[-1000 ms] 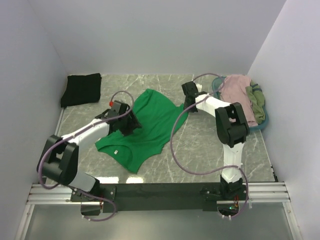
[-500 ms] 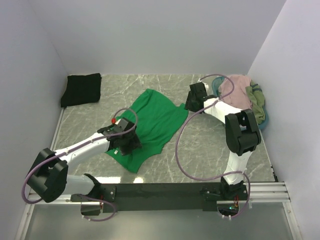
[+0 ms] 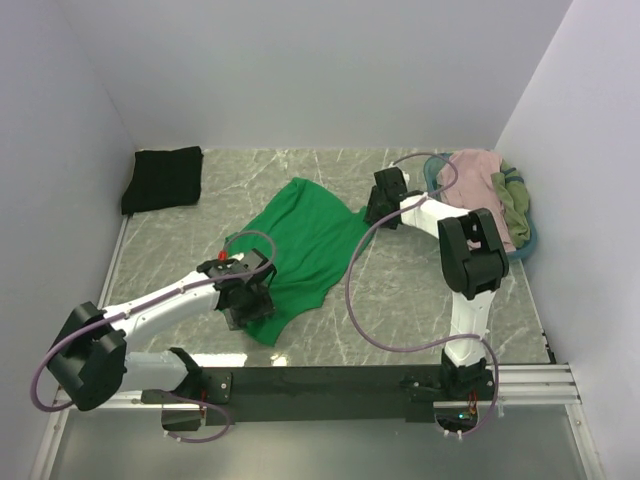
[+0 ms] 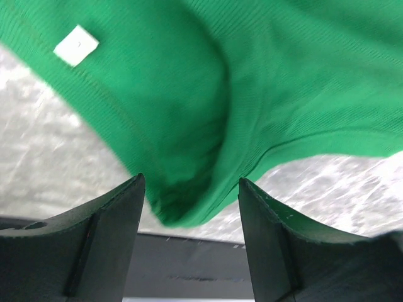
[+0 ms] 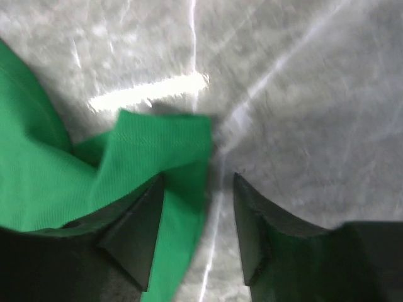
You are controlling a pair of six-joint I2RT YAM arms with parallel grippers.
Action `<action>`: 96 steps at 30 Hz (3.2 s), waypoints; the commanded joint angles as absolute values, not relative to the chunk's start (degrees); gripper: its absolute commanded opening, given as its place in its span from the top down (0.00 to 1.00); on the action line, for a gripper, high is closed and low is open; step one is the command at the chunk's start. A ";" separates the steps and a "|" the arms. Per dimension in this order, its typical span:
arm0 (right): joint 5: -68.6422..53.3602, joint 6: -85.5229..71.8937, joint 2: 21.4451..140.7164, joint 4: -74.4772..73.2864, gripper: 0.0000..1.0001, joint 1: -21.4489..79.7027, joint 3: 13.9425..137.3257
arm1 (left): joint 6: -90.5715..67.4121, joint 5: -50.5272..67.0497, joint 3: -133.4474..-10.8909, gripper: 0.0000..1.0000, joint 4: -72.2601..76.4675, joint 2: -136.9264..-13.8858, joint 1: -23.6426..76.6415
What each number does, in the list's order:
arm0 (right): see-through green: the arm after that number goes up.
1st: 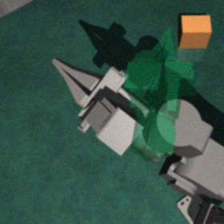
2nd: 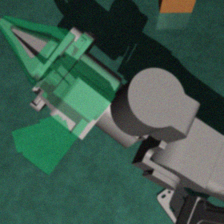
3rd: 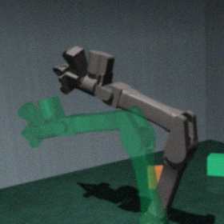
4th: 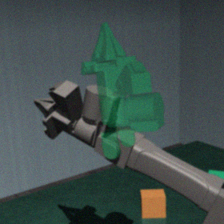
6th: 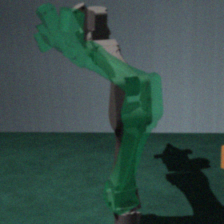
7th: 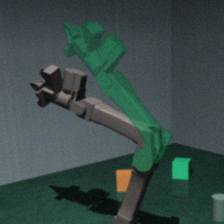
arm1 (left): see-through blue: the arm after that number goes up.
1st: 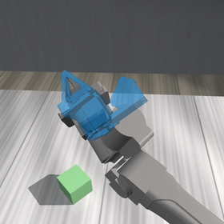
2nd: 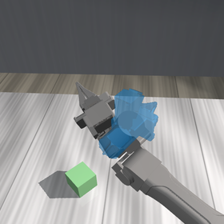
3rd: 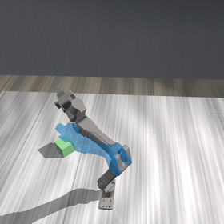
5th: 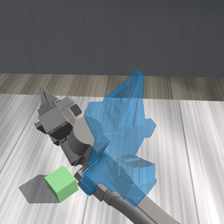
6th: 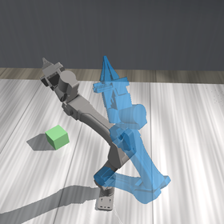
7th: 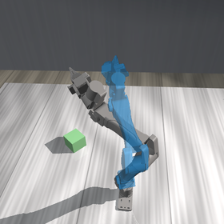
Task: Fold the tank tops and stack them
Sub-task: Flatten the tank top out
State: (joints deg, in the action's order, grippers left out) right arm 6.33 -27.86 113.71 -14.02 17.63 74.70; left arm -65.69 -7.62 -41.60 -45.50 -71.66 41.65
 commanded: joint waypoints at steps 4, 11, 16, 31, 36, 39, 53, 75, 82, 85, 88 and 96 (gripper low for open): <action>7.29 -29.27 116.19 -13.53 0.76 17.84 78.13 | -69.52 -5.89 -40.08 0.33 -51.24 -67.42 44.29; 9.05 -29.88 115.23 -13.80 1.00 17.93 77.52 | -71.97 -3.95 -39.64 0.33 -49.49 -63.99 49.03; 9.84 -30.23 112.68 -13.97 1.00 17.84 76.29 | -75.49 -4.30 -37.71 0.33 -47.63 -67.32 53.17; 10.72 -29.97 103.89 -14.33 1.00 17.75 71.37 | -85.34 -15.64 -35.78 0.49 -43.24 -70.75 55.46; 10.90 -30.15 101.43 -14.33 1.00 17.75 69.87 | -86.39 -16.17 -34.28 0.91 -42.98 -70.40 55.46; 11.51 -29.97 99.76 -15.29 1.00 17.75 70.13 | -85.09 -18.10 -36.20 0.99 -45.34 -67.42 54.23; 13.28 -27.86 92.80 -23.72 1.00 14.33 87.76 | -51.77 -7.14 -76.79 0.99 -36.84 -68.61 4.06; 9.06 -29.52 92.66 -10.47 1.00 12.74 93.83 | -52.90 18.31 -90.53 0.99 -18.89 -89.05 -12.04; 8.88 -40.49 77.71 -2.66 1.00 21.52 50.53 | -54.94 13.01 -52.42 0.99 -18.29 -73.84 -11.95; 8.61 -47.16 74.01 2.61 1.00 28.11 36.28 | -52.22 13.09 -42.30 0.99 -19.42 -68.92 -11.95; 8.70 -53.67 69.72 7.02 0.81 34.52 25.71 | -50.01 13.17 -36.22 0.99 -21.52 -65.49 -11.95; 19.84 -57.31 43.90 -9.27 0.44 41.75 18.19 | -46.06 9.49 -38.84 0.78 -30.49 -61.08 -12.13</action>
